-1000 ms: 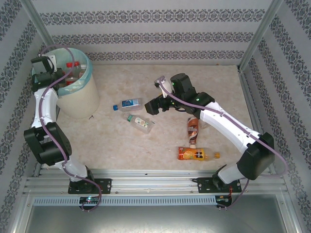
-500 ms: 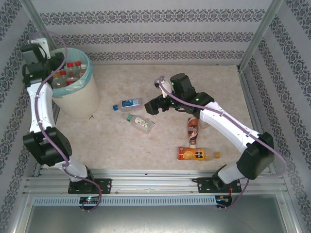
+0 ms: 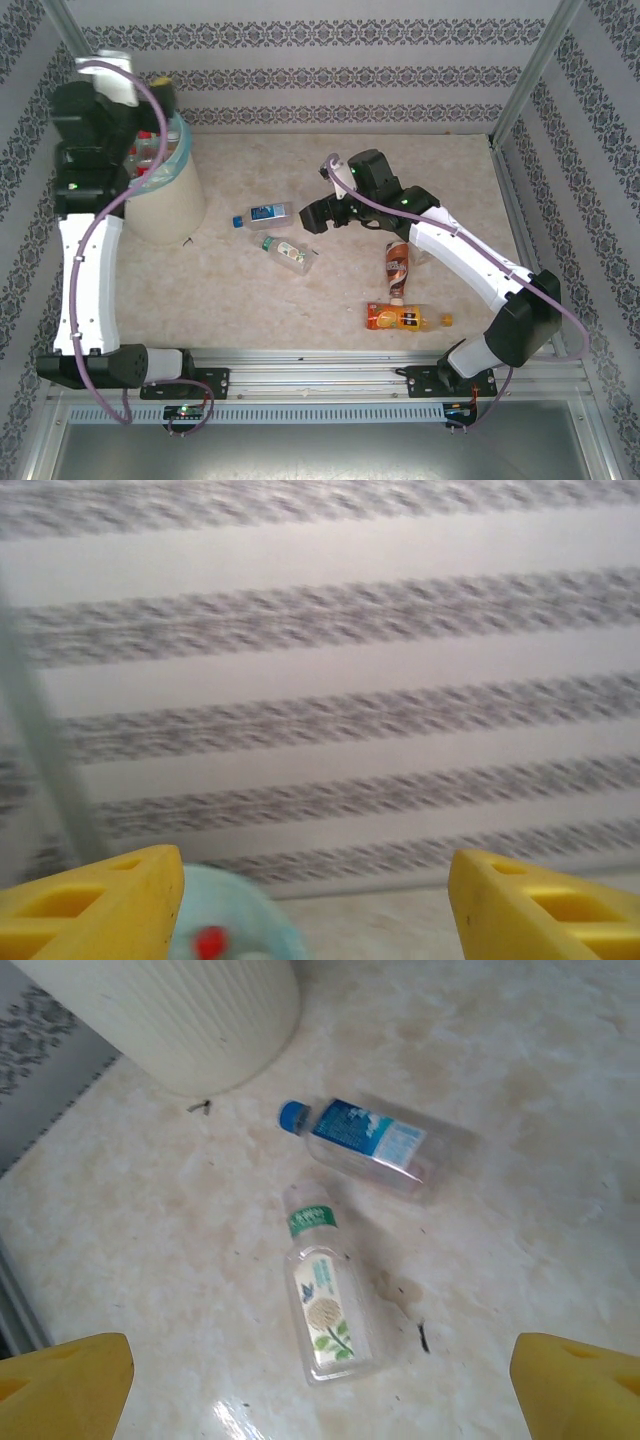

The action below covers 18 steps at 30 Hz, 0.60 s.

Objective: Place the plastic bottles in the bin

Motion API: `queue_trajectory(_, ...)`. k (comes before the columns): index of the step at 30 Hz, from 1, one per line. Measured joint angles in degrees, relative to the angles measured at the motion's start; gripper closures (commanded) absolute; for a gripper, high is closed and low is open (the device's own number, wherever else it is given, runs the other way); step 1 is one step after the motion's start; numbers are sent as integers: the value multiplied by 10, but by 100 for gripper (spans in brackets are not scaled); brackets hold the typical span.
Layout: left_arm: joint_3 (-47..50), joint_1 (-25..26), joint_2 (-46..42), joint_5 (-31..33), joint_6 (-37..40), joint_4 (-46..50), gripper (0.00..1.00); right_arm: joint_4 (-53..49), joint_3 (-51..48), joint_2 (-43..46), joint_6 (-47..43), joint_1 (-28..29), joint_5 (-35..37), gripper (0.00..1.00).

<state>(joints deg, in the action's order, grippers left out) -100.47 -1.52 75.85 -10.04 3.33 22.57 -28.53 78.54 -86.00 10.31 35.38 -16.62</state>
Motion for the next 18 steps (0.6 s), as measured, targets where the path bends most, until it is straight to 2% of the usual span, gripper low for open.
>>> queue_trajectory(3, 35, 95, 7, 0, 12, 8, 30, -21, -8, 2, 21, -17, 21, 7)
queue_trajectory(6, 65, 180, 28, -5, 30, 15, 30, -52, -36, 15, 52, -62, 46, 9)
queue_trajectory(10, 110, 272, 59, -38, 63, 15, 29, -90, -113, 63, 107, -115, 95, 6)
queue_trajectory(13, 171, 316, 63, -93, 80, 4, 29, -113, -180, 120, 141, -134, 123, 6)
queue_trajectory(18, 226, 342, 92, -179, 68, -45, 30, -121, -230, 158, 159, -209, 144, 12)
